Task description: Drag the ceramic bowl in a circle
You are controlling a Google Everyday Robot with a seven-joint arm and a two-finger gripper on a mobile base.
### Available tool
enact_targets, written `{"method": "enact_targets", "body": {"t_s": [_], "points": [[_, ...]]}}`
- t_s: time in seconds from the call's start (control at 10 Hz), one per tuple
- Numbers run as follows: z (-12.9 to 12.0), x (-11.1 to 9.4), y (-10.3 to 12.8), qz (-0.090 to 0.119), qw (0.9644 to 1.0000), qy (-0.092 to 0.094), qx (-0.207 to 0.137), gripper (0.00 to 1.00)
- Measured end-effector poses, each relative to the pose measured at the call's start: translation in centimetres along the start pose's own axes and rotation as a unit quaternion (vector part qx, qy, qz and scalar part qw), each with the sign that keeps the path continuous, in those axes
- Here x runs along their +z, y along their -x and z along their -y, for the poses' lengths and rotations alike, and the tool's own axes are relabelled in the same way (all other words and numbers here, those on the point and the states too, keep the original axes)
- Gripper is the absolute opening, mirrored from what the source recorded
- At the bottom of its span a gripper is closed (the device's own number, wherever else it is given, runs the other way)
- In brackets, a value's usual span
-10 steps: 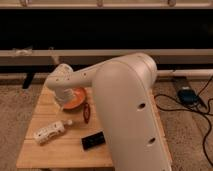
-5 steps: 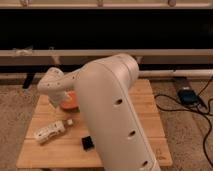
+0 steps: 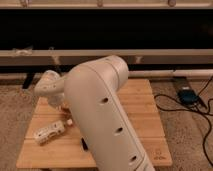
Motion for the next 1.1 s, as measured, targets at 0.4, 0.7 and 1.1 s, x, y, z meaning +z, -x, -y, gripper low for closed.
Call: {"method": "enact_targets", "body": {"t_s": [0.4, 0.7, 1.1], "points": [[0.7, 0.2, -0.6, -0.014, 0.9999, 0.008, 0.006, 0.0], [2.2, -0.3, -1.2, -0.017, 0.9995, 0.013, 0.025, 0.0], [-0.1, -1.4, 1.0, -0.001, 0.9997, 0.013, -0.02, 0.0]]}}
